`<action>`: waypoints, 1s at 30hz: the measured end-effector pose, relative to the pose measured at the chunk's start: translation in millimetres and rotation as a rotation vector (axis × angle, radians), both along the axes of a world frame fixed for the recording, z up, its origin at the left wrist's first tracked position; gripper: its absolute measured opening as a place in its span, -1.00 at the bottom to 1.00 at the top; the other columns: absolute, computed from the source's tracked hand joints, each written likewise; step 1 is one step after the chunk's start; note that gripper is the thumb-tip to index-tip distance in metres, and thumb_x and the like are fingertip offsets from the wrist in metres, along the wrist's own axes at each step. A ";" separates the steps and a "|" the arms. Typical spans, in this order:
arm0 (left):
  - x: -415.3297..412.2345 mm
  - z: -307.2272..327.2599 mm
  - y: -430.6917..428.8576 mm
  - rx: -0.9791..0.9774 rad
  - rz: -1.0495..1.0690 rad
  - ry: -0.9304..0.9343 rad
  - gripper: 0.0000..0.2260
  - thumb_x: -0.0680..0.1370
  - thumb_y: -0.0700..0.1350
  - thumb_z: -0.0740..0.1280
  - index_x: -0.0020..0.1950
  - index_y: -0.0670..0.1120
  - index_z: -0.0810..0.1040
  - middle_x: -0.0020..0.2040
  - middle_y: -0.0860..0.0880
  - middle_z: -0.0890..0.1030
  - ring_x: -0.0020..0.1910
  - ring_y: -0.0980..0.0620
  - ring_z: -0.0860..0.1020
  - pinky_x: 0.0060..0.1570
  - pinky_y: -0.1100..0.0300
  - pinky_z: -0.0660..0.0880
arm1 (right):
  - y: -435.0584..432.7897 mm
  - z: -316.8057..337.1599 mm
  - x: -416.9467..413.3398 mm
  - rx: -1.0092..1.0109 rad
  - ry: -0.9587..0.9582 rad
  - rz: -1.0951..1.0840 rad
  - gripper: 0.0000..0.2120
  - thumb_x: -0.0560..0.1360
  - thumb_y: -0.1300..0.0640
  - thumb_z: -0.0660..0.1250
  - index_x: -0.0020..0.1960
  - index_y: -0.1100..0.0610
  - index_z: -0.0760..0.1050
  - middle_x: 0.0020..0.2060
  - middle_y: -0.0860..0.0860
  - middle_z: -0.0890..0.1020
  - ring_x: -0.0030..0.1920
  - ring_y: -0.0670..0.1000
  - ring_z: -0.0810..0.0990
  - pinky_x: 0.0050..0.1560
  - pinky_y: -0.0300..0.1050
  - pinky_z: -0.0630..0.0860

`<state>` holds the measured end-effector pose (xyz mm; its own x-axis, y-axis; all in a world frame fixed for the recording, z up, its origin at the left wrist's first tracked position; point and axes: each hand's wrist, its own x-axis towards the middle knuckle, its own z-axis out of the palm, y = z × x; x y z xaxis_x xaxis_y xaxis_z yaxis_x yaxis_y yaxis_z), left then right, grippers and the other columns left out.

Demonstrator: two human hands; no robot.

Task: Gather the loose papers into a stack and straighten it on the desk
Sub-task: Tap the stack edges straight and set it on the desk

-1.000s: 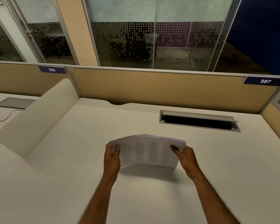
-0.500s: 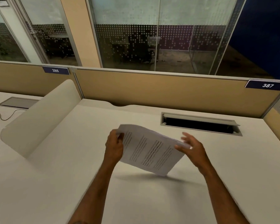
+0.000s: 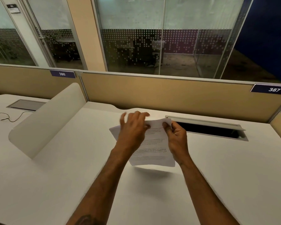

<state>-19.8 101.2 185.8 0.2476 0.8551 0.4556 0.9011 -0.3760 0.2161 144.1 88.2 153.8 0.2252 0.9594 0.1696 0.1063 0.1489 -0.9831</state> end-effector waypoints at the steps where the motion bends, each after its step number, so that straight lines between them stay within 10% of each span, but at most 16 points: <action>1: -9.0 -5.3 -1.5 0.064 0.078 -0.067 -0.57 0.56 -0.01 0.36 0.42 0.00 0.39 0.38 -0.07 0.47 0.42 -0.09 0.37 0.50 -0.08 -0.06 | 0.1 -3.1 2.3 -0.008 0.048 -0.006 -0.79 0.58 -0.09 0.24 0.04 -0.04 0.59 -0.17 0.00 0.71 -0.17 0.08 0.70 -0.19 -0.02 0.65; 5: -43.5 -31.1 -9.1 -0.044 0.228 -0.677 -0.33 0.52 0.04 0.42 0.54 0.01 0.19 0.50 -0.06 0.35 0.48 -0.06 0.33 0.51 -0.04 0.07 | -2.1 -9.4 12.4 -0.013 0.148 -0.020 -0.80 0.60 -0.05 0.23 0.07 -0.02 0.60 -0.17 0.01 0.70 -0.17 0.09 0.69 -0.21 0.01 0.64; 8: -47.6 -41.6 -17.6 -0.394 0.025 -1.113 -0.65 0.60 0.07 0.28 0.38 0.10 0.40 0.30 0.04 0.57 0.18 -0.01 0.61 -0.09 0.29 0.62 | -3.4 -10.8 12.9 -0.011 0.175 -0.002 -0.79 0.60 -0.04 0.21 0.08 -0.01 0.59 -0.18 -0.04 0.71 -0.20 0.02 0.68 -0.25 -0.12 0.64; 16: -36.9 -81.5 -32.7 -0.413 0.057 -1.278 -0.79 0.70 -0.04 0.09 0.15 -0.12 0.44 -0.07 -0.02 0.60 -0.16 0.04 0.66 -0.24 0.24 0.61 | -6.6 -27.9 7.3 -0.027 0.149 0.062 -0.76 0.53 -0.12 0.23 0.07 -0.04 0.58 -0.13 0.01 0.71 -0.15 0.07 0.69 -0.21 -0.07 0.66; 30: -44.4 -156.7 -35.4 -0.509 0.205 -1.127 -0.77 0.71 -0.05 0.07 0.21 -0.09 0.46 0.09 -0.07 0.60 0.06 -0.02 0.62 -0.19 0.27 0.59 | -14.5 -88.2 21.9 -0.263 0.051 0.123 -0.86 0.59 0.06 0.27 0.02 -0.12 0.59 -0.10 -0.17 0.73 -0.09 -0.10 0.70 -0.15 -0.25 0.63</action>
<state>-64.2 65.8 29.1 -0.2224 0.9727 -0.0658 0.1525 0.1014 0.9831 166.1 73.7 65.5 0.1067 0.9895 -0.0972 0.0530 -0.1033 -0.9932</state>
